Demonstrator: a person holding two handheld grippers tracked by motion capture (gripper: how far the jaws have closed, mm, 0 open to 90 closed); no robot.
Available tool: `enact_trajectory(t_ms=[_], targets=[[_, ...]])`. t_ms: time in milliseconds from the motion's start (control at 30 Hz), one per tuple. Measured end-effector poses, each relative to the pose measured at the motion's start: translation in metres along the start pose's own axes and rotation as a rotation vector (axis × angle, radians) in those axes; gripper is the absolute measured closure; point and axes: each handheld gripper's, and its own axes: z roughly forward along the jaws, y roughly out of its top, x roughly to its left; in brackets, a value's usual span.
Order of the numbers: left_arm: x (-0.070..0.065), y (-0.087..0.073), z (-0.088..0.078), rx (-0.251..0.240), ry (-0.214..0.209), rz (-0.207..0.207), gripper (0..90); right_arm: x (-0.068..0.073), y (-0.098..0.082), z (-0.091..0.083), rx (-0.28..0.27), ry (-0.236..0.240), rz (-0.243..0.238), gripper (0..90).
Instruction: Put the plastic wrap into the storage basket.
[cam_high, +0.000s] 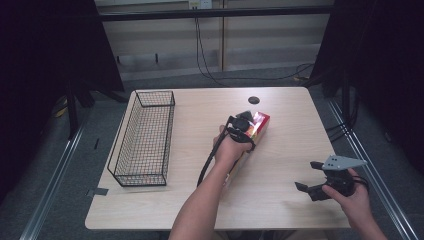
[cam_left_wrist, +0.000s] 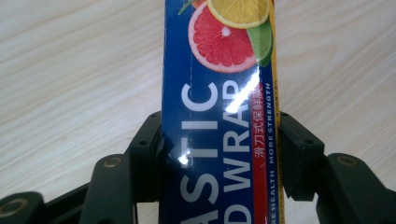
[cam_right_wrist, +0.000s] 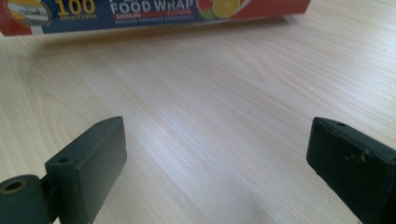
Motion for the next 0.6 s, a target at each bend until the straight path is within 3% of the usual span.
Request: enact_trajectory(t_ms=[167, 600], targets=[[0.010, -0.002, -0.015, -0.018, 0.013, -0.042, 43.4, 0.002, 0.001, 0.000, 0.000, -0.004, 0.003, 4.7], [0.031, -0.005, -0.044, -0.030, 0.037, -0.079, 43.4, 0.003, 0.001, 0.002, 0.002, 0.003, 0.002, 4.7]])
